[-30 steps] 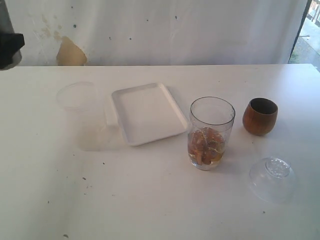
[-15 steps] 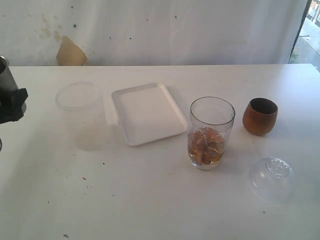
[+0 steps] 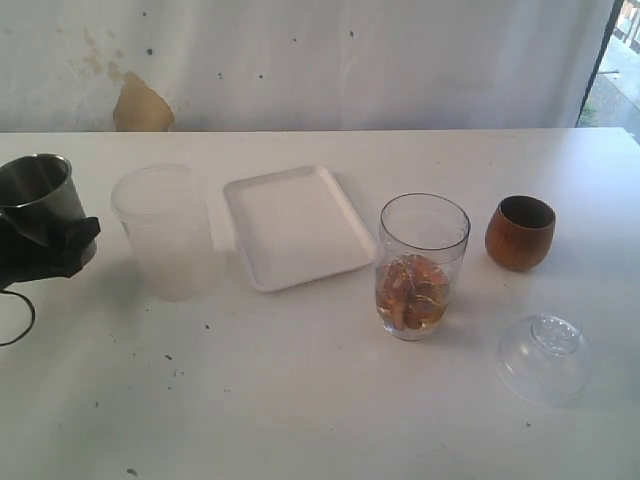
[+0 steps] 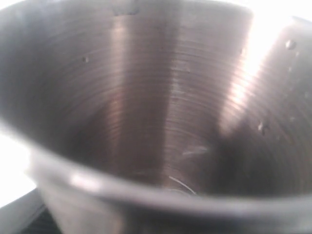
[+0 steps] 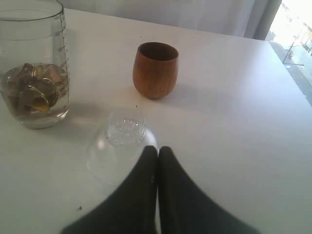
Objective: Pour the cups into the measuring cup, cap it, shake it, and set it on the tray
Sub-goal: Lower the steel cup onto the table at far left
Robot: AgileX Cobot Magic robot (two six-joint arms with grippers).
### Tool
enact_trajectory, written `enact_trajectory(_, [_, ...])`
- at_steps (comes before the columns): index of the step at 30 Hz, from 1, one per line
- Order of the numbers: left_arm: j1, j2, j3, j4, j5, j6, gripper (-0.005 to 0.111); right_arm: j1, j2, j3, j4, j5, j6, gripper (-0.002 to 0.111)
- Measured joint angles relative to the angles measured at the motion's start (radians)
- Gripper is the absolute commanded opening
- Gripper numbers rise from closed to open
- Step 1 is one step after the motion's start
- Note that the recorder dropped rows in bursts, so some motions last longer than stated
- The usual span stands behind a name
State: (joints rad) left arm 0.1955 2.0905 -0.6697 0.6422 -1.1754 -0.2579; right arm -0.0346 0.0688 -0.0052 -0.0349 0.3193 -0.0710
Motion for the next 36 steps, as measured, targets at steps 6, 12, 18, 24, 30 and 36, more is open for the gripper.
enact_trajectory(6, [0.000, 0.037, -0.019, 0.056, 0.010, -0.006, 0.000, 0.000, 0.000, 0.000, 0.000, 0.000, 0.000, 0.000])
enact_trajectory(12, [0.000, 0.052, -0.019, 0.099, 0.001, 0.044, 0.000, 0.000, 0.000, 0.000, 0.000, -0.002, 0.000, 0.000])
enact_trajectory(18, [0.000, 0.052, -0.019, 0.073, 0.001, 0.048, 0.018, 0.000, 0.000, 0.000, 0.000, -0.002, 0.000, 0.000])
enact_trajectory(24, [0.000, 0.052, -0.019, 0.071, 0.001, 0.048, 0.071, 0.000, 0.000, 0.000, 0.000, -0.002, 0.000, 0.000])
enact_trajectory(30, [0.000, 0.052, -0.021, 0.058, -0.017, 0.048, 0.096, 0.000, 0.000, 0.000, 0.000, -0.002, 0.000, 0.000])
enact_trajectory(36, [0.000, 0.052, -0.021, 0.049, 0.001, 0.048, 0.097, 0.000, 0.000, 0.000, 0.000, -0.002, 0.000, 0.000])
